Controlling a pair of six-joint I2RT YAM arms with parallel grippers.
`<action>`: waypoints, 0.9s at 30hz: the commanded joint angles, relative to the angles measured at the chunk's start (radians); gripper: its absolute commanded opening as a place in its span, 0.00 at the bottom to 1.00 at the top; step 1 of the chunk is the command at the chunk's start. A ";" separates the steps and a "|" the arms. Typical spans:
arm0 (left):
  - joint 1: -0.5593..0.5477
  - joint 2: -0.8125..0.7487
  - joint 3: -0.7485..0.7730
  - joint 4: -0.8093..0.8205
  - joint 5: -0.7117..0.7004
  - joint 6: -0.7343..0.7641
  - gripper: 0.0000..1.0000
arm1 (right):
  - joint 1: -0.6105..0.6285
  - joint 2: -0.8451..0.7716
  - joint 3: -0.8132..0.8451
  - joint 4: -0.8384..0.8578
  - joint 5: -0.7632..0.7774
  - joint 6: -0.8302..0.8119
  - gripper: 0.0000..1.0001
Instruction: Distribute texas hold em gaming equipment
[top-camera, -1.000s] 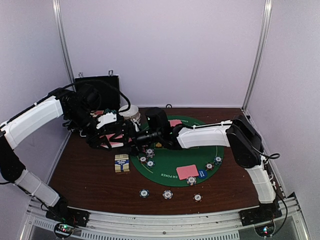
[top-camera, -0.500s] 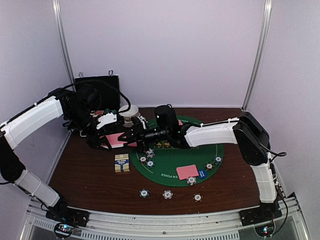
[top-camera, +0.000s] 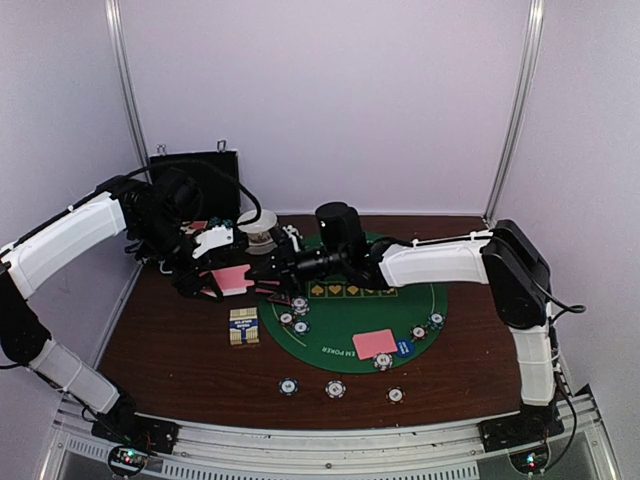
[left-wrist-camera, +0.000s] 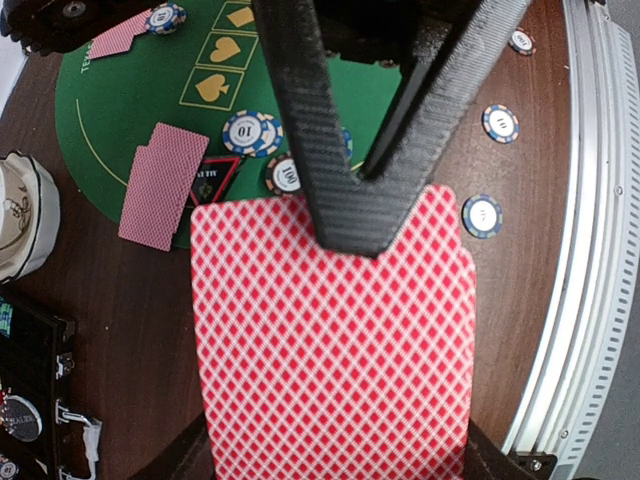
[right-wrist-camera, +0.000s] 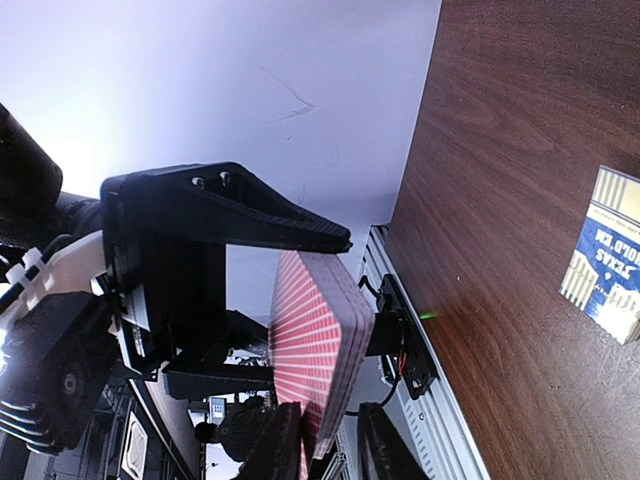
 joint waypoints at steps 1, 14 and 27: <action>0.003 -0.027 0.021 0.014 0.008 0.016 0.00 | -0.007 -0.059 -0.014 -0.019 -0.005 -0.013 0.18; 0.003 -0.026 0.023 0.015 0.020 0.014 0.00 | 0.038 0.028 0.118 -0.155 0.033 -0.080 0.73; 0.003 -0.028 0.019 0.014 0.019 0.016 0.00 | 0.061 0.117 0.187 -0.083 0.009 -0.013 0.74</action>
